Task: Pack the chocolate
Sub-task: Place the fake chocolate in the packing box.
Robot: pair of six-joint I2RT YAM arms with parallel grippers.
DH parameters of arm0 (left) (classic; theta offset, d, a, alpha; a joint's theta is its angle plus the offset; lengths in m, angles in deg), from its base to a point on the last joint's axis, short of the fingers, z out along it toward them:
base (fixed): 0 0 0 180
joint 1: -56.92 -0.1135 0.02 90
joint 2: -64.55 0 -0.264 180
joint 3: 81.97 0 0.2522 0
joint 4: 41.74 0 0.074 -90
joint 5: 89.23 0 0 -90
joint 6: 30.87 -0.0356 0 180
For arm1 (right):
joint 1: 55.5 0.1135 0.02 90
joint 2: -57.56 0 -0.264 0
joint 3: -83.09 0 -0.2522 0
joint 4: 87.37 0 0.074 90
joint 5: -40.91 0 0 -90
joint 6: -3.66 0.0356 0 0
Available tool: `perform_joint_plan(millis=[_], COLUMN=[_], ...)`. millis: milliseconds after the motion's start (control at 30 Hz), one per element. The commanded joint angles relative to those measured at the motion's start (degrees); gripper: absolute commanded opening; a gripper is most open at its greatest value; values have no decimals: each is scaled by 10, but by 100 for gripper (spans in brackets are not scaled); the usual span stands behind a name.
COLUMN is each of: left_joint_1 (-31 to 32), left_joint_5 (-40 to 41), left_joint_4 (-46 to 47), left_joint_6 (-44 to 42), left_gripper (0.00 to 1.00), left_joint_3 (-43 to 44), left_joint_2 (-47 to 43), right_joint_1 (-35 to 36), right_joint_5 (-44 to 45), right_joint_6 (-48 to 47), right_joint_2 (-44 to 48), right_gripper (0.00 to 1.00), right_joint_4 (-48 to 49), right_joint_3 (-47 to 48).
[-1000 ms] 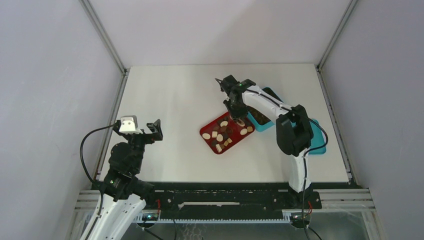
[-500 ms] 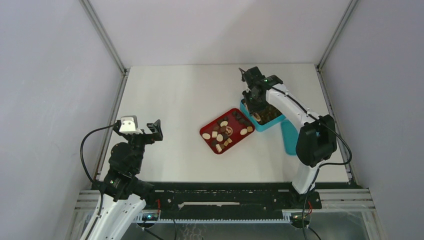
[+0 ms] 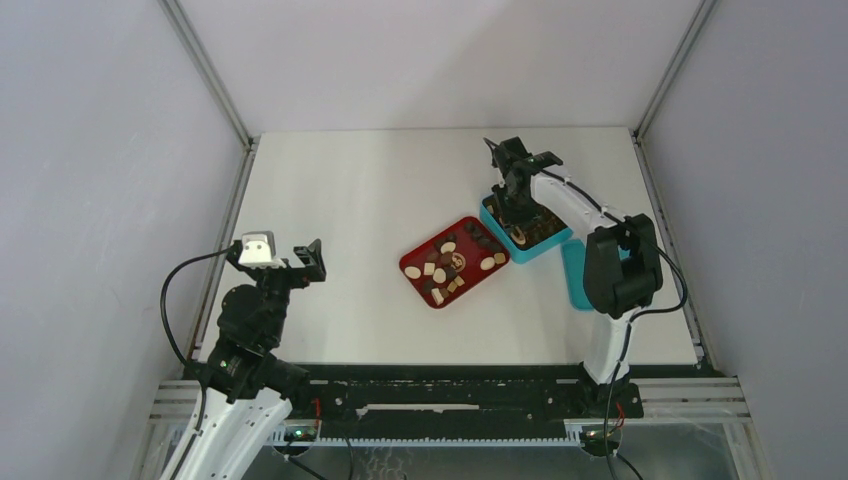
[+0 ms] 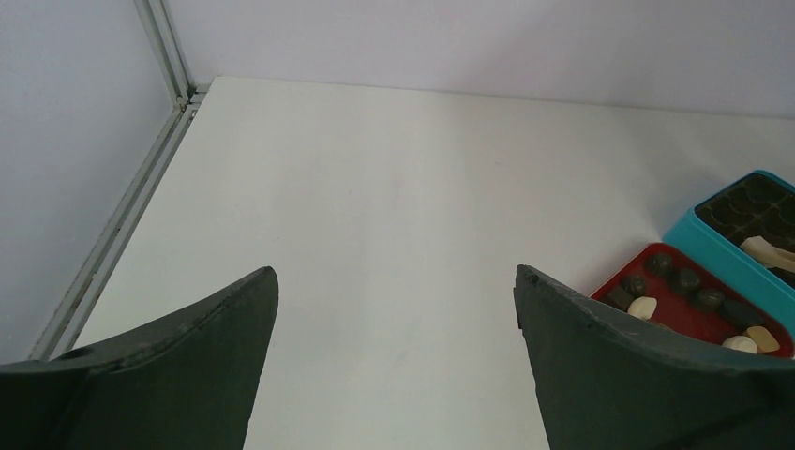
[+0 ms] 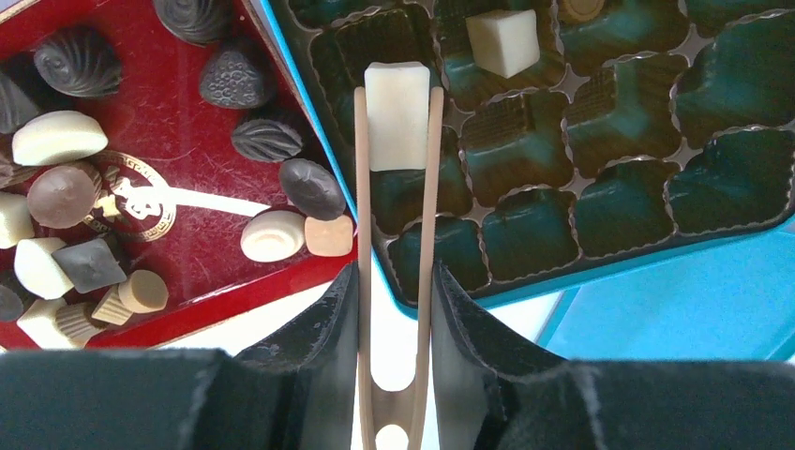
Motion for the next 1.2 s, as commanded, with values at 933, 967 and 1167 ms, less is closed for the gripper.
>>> perform_joint_plan(millis=[933, 967, 1167], left_joint_1=[-6, -6, -6], left_joint_5=[-12, -12, -12], left_joint_4=[11, 11, 11], left_joint_6=[5, 5, 5], left_gripper=[100, 100, 100], left_joint_3=[24, 23, 24], left_joint_2=[2, 2, 3], right_joint_1=[14, 18, 54], right_joint_5=[-2, -3, -13], right_joint_6=[5, 5, 7], right_joint_2=[64, 70, 105], right_gripper=[44, 44, 44], right_joint_4=[14, 11, -6], right_joint_3=[11, 6, -26])
